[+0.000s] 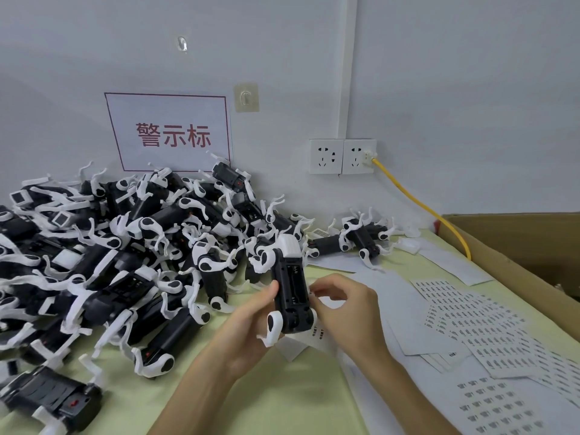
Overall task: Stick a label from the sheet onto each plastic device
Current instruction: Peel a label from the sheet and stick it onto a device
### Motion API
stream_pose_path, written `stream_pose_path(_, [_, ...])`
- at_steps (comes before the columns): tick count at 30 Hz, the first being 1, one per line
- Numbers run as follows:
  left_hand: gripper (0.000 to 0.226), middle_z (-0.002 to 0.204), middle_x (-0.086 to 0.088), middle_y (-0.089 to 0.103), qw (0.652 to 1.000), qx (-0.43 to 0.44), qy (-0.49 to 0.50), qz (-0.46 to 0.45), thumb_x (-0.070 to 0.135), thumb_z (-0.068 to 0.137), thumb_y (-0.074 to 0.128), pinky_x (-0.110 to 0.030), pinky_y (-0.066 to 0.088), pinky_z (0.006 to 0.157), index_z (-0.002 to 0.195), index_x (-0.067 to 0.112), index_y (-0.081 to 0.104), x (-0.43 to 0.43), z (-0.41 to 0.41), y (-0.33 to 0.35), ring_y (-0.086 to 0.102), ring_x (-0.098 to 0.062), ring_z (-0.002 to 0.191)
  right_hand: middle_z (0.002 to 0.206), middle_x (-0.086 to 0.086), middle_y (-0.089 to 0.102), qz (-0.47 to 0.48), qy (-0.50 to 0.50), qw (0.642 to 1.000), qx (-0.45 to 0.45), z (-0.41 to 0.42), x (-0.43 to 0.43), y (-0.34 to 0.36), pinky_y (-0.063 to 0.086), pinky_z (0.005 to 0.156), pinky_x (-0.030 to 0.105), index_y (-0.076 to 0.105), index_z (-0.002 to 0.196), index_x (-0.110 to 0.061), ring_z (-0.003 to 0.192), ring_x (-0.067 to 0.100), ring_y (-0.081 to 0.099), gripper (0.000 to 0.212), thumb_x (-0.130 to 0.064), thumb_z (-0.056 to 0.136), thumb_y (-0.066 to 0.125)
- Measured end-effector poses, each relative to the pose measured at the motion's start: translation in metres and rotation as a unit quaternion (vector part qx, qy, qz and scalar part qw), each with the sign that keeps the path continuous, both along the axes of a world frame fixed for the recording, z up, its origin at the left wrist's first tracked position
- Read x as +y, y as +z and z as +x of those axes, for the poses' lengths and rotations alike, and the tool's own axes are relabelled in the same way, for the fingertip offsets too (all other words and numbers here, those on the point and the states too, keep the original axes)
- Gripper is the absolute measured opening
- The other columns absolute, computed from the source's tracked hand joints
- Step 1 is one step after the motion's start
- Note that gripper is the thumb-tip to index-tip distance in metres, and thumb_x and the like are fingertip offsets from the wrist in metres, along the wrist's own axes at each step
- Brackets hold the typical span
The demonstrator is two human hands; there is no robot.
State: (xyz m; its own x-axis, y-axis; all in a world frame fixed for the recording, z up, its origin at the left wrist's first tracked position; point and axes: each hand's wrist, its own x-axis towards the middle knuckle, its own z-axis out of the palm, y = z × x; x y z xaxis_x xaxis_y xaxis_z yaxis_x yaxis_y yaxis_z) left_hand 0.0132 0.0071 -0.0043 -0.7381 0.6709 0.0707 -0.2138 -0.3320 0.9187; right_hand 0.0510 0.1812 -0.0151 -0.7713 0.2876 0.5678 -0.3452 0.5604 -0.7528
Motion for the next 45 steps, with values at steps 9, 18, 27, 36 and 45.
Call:
stream_pose_path(9, [0.044,0.136,-0.011,0.066,0.997,0.011,-0.069,0.028,0.040,0.104,0.049,-0.027,0.052,0.096,0.127,0.009,0.070,0.006,0.003,-0.004,0.065,-0.021,0.122,0.068,-0.011,0.072,-0.057,-0.001,0.998,-0.034,-0.001,0.000,-0.004,0.056,0.063,0.022,0.076,0.072,-0.015,0.067,0.005,0.070,0.010,-0.011,0.080,0.079])
stream_pose_path(18, [0.045,0.140,-0.005,0.064,0.993,0.032,-0.111,0.033,0.034,0.112,0.033,-0.023,0.048,0.101,0.135,0.010,0.065,0.005,-0.001,-0.005,0.061,-0.017,0.128,0.077,-0.015,0.075,-0.042,0.026,0.997,-0.062,-0.003,0.005,-0.004,0.054,0.072,0.013,0.081,0.082,-0.018,0.076,0.000,0.071,0.008,-0.010,0.080,0.079])
stream_pose_path(27, [0.045,0.115,-0.009,0.075,1.000,-0.012,-0.003,0.010,0.050,0.088,0.068,-0.025,0.056,0.085,0.111,0.012,0.078,0.007,-0.001,-0.010,0.072,-0.018,0.103,0.078,-0.013,0.076,-0.034,0.023,0.998,-0.044,-0.002,0.004,-0.005,0.055,0.068,0.016,0.082,0.081,-0.018,0.076,0.004,0.071,0.008,-0.011,0.079,0.079])
stream_pose_path(36, [0.040,0.101,-0.015,0.072,0.999,-0.029,0.031,-0.006,0.039,0.096,0.061,-0.028,0.057,0.078,0.104,0.003,0.075,0.010,0.007,-0.007,0.070,-0.022,0.090,0.072,-0.014,0.073,-0.004,0.016,1.000,-0.016,-0.003,0.003,-0.006,0.057,0.068,0.026,0.080,0.074,-0.019,0.071,0.009,0.070,0.015,-0.006,0.080,0.073])
stream_pose_path(45, [0.036,0.097,-0.006,0.076,0.997,-0.059,0.049,-0.006,0.038,0.095,0.057,-0.023,0.056,0.071,0.097,0.012,0.081,0.010,0.007,-0.004,0.072,-0.015,0.085,0.070,-0.015,0.072,0.009,0.009,1.000,-0.018,-0.007,0.003,-0.008,0.052,0.064,0.014,0.077,0.073,-0.017,0.069,0.004,0.069,0.018,-0.003,0.082,0.069])
